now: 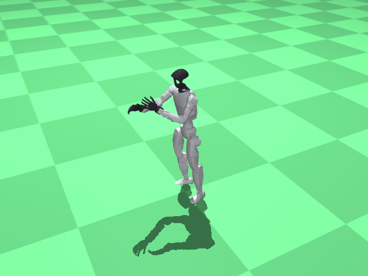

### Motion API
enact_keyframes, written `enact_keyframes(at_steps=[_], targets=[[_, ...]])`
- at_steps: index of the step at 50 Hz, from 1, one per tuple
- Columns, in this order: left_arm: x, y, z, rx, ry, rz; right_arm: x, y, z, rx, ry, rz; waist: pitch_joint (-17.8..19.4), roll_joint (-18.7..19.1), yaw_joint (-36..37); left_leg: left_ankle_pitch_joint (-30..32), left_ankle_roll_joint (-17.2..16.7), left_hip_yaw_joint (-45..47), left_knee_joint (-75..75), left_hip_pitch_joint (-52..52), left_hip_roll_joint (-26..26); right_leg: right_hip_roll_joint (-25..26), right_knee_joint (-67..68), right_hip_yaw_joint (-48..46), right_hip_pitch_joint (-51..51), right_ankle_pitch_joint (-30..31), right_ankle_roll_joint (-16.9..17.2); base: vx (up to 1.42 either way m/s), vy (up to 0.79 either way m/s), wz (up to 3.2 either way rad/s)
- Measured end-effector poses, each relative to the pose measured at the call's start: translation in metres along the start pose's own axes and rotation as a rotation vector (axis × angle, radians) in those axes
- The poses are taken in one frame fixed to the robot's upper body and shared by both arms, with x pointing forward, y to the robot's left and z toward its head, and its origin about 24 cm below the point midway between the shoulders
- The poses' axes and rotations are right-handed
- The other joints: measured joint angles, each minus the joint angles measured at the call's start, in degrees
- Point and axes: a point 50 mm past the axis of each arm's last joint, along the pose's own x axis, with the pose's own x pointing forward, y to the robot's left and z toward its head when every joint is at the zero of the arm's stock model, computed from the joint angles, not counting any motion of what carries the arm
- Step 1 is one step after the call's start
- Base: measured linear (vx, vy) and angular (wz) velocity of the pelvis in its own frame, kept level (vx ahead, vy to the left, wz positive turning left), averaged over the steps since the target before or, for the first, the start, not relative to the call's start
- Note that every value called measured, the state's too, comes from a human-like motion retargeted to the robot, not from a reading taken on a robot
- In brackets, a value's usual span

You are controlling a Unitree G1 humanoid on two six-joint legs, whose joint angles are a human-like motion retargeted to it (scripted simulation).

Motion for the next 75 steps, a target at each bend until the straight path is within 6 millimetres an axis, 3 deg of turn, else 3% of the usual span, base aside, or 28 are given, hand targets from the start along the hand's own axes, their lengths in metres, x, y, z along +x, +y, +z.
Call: enact_keyframes(at_steps=[2, 3, 5, 10, 13, 15, 17, 20, 22, 25, 27, 30, 34, 37, 40, 43, 46, 48, 50, 53, 58, 60, 63, 66, 69, 72, 73, 75], targets=[[-0.03, -0.002, -0.059, 0.0, 0.282, -0.072, 0.0, -0.001, 0.001, 0.004, -0.004, -0.006, 0.07, -0.12, -0.16, 0.06, 0.13, -0.02, -0.06, -0.04, -0.12, -0.13, 0.04, -0.06, -0.06, -0.05, 0.09, 0.0, 0.0, 0.0], [-0.04, -0.001, -0.069, -0.005, 0.335, -0.063, 0.0, -0.001, 0.001, 0.006, -0.008, -0.01, 0.05, -0.15, -0.18, 0.06, 0.15, -0.01, -0.07, -0.06, -0.13, -0.14, 0.02, -0.04, -0.08, -0.03, 0.1, 0.0, 0.0, 0.0], [-0.038, 0.007, -0.057, -0.026, 0.258, 0.004, -0.002, -0.002, -0.001, 0.004, -0.01, -0.013, -0.14, -0.24, 0.03, 0.03, 0.1, 0.05, -0.07, -0.09, -0.1, -0.09, -0.02, 0.04, -0.14, 0.05, 0.07, 0.0, 0.0, 0.0], [0.022, 0.024, 0.091, 0.066, -0.431, 0.075, -0.01, 0.004, -0.02, -0.037, 0.065, 0.074, -1.69, -0.46, 1.08, -0.3, -0.34, 0.25, 0.15, -0.17, 0.29, 0.32, -0.18, 0.23, -0.19, 0.27, 0.1, 0.0, 0.0, 0.0], [0.026, 0.023, 0.192, 0.116, -0.876, 0.235, -0.007, 0.005, -0.018, -0.041, 0.064, 0.094, -1.66, -0.46, 0.98, -0.43, -0.45, 0.35, 0.23, -0.16, 0.53, 0.52, -0.03, 0.36, -0.29, 0.3, -0.09, 0.0, 0.0, 0.0], [0.017, 0.023, 0.231, 0.111, -1.065, 0.342, -0.007, 0.007, -0.015, -0.04, 0.05, 0.093, -1.77, -0.55, 0.73, -0.51, -0.55, 0.43, 0.26, -0.12, 0.64, 0.61, -0.02, 0.41, -0.28, 0.33, -0.12, 0.0, 0.0, 0.0], [0.016, 0.022, 0.235, 0.097, -1.085, 0.4, -0.004, 0.007, -0.008, -0.045, 0.02, 0.085, -1.24, -0.5, 0.5, -0.54, -0.6, 0.46, 0.33, -0.11, 0.67, 0.61, 0.12, 0.46, -0.32, 0.32, -0.1, 0.0, 0.0, 0.0], [0.031, 0.017, 0.172, 0.06, -0.779, 0.297, 0.001, 0.007, 0.002, -0.041, -0.012, 0.084, -0.1, -0.13, 0.24, -0.5, -0.43, 0.44, 0.41, 0.03, 0.54, 0.43, 0.39, 0.57, -0.28, 0.28, -0.03, 0.0, 0.0, 0.0], [0.031, 0.012, 0.084, 0.045, -0.383, 0.149, 0.004, 0.006, 0.007, -0.043, -0.026, 0.062, 0.39, 0.09, -0.1, -0.37, -0.18, 0.41, 0.34, 0.06, 0.32, 0.2, 0.49, 0.54, -0.3, 0.23, 0.15, 0.0, 0.0, 0.0], [-0.014, 0.006, -0.045, 0.018, 0.222, -0.031, 0.006, 0.003, 0.009, -0.029, -0.025, 0.024, 0.99, 0.28, -0.66, -0.09, 0.15, 0.43, 0.18, -0.02, 0.02, -0.09, 0.48, 0.49, -0.43, 0.23, 0.29, 0.0, 0.0, 0.0], [-0.037, 0.009, -0.069, -0.007, 0.335, -0.022, 0.005, 0.001, 0.007, -0.031, -0.027, 0.01, 1.14, 0.35, -0.78, 0.01, 0.15, 0.5, 0.16, -0.12, -0.04, -0.13, 0.4, 0.57, -0.55, 0.32, 0.29, 0.0, 0.0, 0.0], [-0.018, 0.023, -0.023, -0.02, 0.091, 0.056, -0.001, 0.0, -0.005, -0.051, 0.003, 0.027, 0.71, 0.39, -0.33, 0.02, -0.1, 0.62, 0.2, -0.26, 0.05, -0.02, 0.32, 0.71, -0.71, 0.49, 0.27, 0.0, 0.0, 0.0], [0.033, 0.032, 0.109, 0.124, -0.497, 0.114, -0.01, 0.004, -0.027, -0.086, 0.086, 0.101, -0.48, 0.6, 0.23, -0.03, -0.46, 0.6, 0.31, -0.44, 0.32, 0.26, 0.21, 0.67, -0.78, 0.66, 0.32, 0.0, 0.0, 0.0], [0.035, 0.027, 0.203, 0.15, -0.911, 0.273, -0.012, 0.007, -0.029, -0.073, 0.102, 0.112, -0.63, 0.7, -0.09, 0.01, -0.53, 0.46, 0.28, -0.51, 0.5, 0.44, 0.21, 0.54, -0.8, 0.72, 0.15, 0.0, 0.0, 0.0], [0.024, 0.024, 0.238, 0.092, -1.078, 0.393, -0.012, 0.009, -0.027, -0.061, 0.096, 0.103, -0.47, 0.61, -0.47, 0.02, -0.67, 0.33, 0.26, -0.5, 0.61, 0.53, 0.2, 0.38, -0.72, 0.71, 0.04, 0.0, 0.0, 0.0], [0.03, 0.018, 0.192, 0.018, -0.865, 0.317, -0.007, 0.009, -0.02, -0.059, 0.075, 0.097, 0.45, 0.83, -0.44, 0.04, -0.66, 0.19, 0.28, -0.34, 0.53, 0.42, 0.4, 0.32, -0.55, 0.57, 0.01, 0.0, 0.0, 0.0], [0.025, 0.006, 0.074, 0.007, -0.34, 0.102, -0.005, 0.009, -0.014, -0.047, 0.047, 0.068, 0.87, 1.02, -0.72, 0.22, -0.33, 0.08, 0.18, -0.26, 0.24, 0.13, 0.48, 0.24, -0.48, 0.42, 0.15, 0.0, 0.0, 0.0], [-0.003, 0.002, -0.01, 0.052, 0.032, -0.034, -0.004, 0.008, -0.009, -0.031, 0.029, 0.042, 1.05, 1.06, -1.12, 0.4, -0.09, 0.04, 0.07, -0.32, 0.06, -0.04, 0.43, 0.16, -0.51, 0.36, 0.22, 0.0, 0.0, 0.0], [-0.036, 0.007, -0.055, 0.087, 0.238, -0.079, -0.003, 0.008, -0.005, -0.027, 0.002, 0.03, 1.18, 1.0, -1.53, 0.57, 0.04, 0.01, -0.03, -0.41, -0.06, -0.14, 0.38, 0.11, -0.6, 0.36, 0.23, 0.0, 0.0, 0.0], [-0.029, 0.028, -0.022, 0.107, 0.045, 0.061, -0.007, 0.007, -0.005, -0.04, -0.024, 0.049, 0.74, 0.88, -1.43, 0.64, -0.15, 0.03, -0.05, -0.51, 0.02, -0.01, 0.19, 0.15, -0.64, 0.52, 0.14, 0.0, 0.0, 0.0], [0.027, 0.043, 0.129, 0.223, -0.636, 0.22, -0.012, 0.011, -0.019, -0.072, 0.031, 0.137, -0.62, 0.76, -0.8, 0.58, -0.63, -0.07, -0.01, -0.58, 0.38, 0.38, 0.01, -0.02, -0.55, 0.64, 0.14, 0.0, 0.0, 0.0], [0.028, 0.039, 0.187, 0.223, -0.899, 0.331, -0.011, 0.013, -0.018, -0.072, 0.034, 0.148, -0.8, 0.73, -0.93, 0.59, -0.65, -0.13, -0.02, -0.58, 0.5, 0.51, -0.02, -0.04, -0.53, 0.68, 0.02, 0.0, 0.0, 0.0], [0.012, 0.035, 0.229, 0.161, -1.115, 0.425, -0.009, 0.014, -0.013, -0.074, 0.015, 0.144, -0.7, 0.58, -1.29, 0.57, -0.7, -0.09, -0.01, -0.59, 0.61, 0.64, -0.11, -0.03, -0.51, 0.76, -0.04, 0.0, 0.0, 0.0], [0.003, 0.03, 0.205, 0.053, -1.011, 0.349, -0.004, 0.011, -0.003, -0.077, -0.018, 0.113, 0.35, 0.78, -1.25, 0.58, -0.66, -0.01, 0.02, -0.52, 0.56, 0.58, -0.02, 0.09, -0.52, 0.77, 0.03, 0.0, 0.0, 0.0], [0.004, 0.016, 0.104, -0.044, -0.502, 0.105, 0.001, 0.011, 0.005, -0.053, -0.033, 0.081, 1.05, 1.12, -1.17, 0.76, -0.3, 0.06, -0.03, -0.51, 0.33, 0.39, -0.05, 0.25, -0.58, 0.84, 0.18, 0.0, 0.0, 0.0], [-0.031, 0.005, -0.022, -0.064, 0.122, -0.114, 0.004, 0.008, 0.009, -0.025, -0.033, 0.028, 1.56, 1.4, -1.26, 1.09, 0.11, 0.1, -0.26, -0.65, 0.03, 0.13, -0.2, 0.17, -0.75, 0.9, 0.43, 0.0, 0.0, 0.0], [-0.047, 0.004, -0.046, -0.069, 0.248, -0.155, 0.004, 0.007, 0.01, -0.019, -0.035, 0.017, 1.69, 1.44, -1.27, 1.19, 0.18, 0.09, -0.32, -0.72, -0.05, 0.07, -0.24, 0.13, -0.82, 0.92, 0.46, 0.0, 0.0, 0.0], [-0.059, 0.01, -0.054, -0.085, 0.289, -0.122, 0.003, 0.005, 0.01, -0.011, -0.047, -0.004, 1.74, 1.55, -1.11, 1.33, 0.17, 0.06, -0.39, -0.86, -0.1, 0.04, -0.38, 0.11, -0.9, 1.03, 0.4, 0.0, 0.0, 0.0]])
